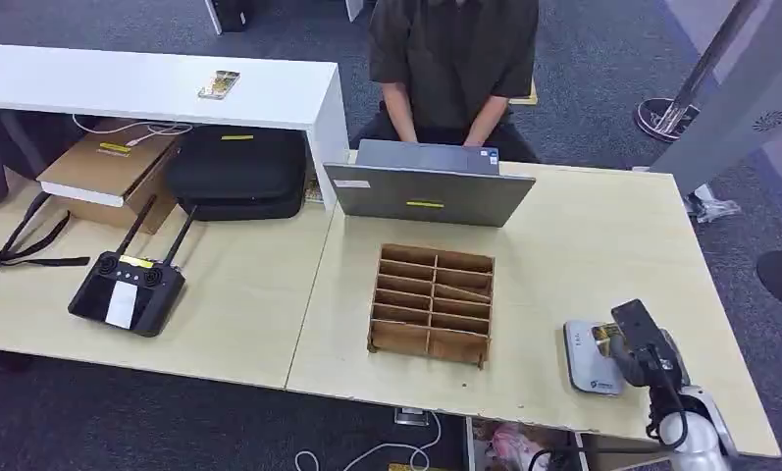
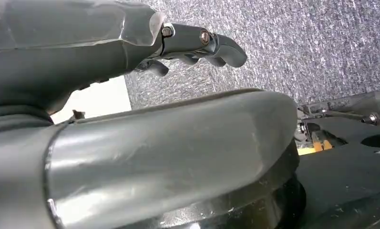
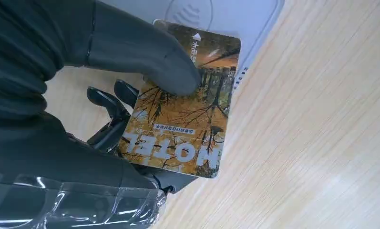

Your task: Pass the card to the sensor for recognition and then transmit it.

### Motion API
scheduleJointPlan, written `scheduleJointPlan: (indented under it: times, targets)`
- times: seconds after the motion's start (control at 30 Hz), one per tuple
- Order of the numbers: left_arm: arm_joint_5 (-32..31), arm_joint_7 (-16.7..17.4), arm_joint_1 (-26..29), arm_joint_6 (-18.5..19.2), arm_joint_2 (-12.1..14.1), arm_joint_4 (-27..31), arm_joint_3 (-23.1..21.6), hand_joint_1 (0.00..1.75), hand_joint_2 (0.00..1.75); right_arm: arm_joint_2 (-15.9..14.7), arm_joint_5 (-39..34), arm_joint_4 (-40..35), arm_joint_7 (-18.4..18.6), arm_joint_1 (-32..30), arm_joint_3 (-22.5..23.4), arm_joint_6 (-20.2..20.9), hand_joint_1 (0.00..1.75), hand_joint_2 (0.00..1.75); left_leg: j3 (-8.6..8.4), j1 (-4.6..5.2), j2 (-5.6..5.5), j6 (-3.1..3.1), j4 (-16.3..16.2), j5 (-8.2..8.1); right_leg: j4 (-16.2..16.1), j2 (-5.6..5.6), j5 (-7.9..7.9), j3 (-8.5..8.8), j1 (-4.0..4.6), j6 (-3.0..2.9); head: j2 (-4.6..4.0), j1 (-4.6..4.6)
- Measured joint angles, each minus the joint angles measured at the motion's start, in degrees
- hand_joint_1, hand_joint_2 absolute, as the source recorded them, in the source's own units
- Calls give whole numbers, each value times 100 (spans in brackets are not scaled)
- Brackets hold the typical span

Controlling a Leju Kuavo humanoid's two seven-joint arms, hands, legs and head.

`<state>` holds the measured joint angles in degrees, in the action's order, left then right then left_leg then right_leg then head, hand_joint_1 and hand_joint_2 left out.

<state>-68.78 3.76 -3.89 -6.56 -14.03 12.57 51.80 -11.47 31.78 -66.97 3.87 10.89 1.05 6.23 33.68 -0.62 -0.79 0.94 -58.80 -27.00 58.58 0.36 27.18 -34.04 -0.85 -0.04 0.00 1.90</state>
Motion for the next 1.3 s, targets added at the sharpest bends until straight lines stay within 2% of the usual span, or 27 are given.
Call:
scheduleJointPlan:
  times: [0.23, 0.53, 0.97, 1.2, 1.3]
  targets:
    - [81, -63, 5, -48, -2, -2, 0, 0, 0, 0, 66, -429, -63, -165, 66, -557, 175, 175, 3, 1, -1, 0, 0, 0, 0, 0, 0, -4, -1, 0, 0, 0]
    - [96, -81, 9, -105, -15, 0, 0, 0, 0, 24, 481, -1646, -68, -624, 385, -970, 175, 175, 12, 2, -2, -2, 0, -3, 1, -2, 5, -13, -2, 1, 0, 0]
    - [70, -79, 8, -116, -42, 0, 0, 0, 0, 140, 1023, -3204, 90, -1309, 479, -863, 175, 175, 12, 1, -2, 4, 0, -12, 1, -2, 10, -13, -2, 1, 0, -2]
    - [79, -74, 8, -103, -42, -2, 0, 0, 0, 267, 1047, -3600, 118, -1569, 599, -889, 175, 175, 12, 1, -2, 5, 0, -14, 1, 0, 11, -14, -2, 1, 0, 0]
    - [74, -74, 6, -103, -44, 0, 2, 0, 0, 378, 1058, -3672, 46, -1592, 679, -1081, 175, 175, 12, 1, 0, 5, 0, -14, 1, 0, 11, -14, -2, 1, 0, 0]
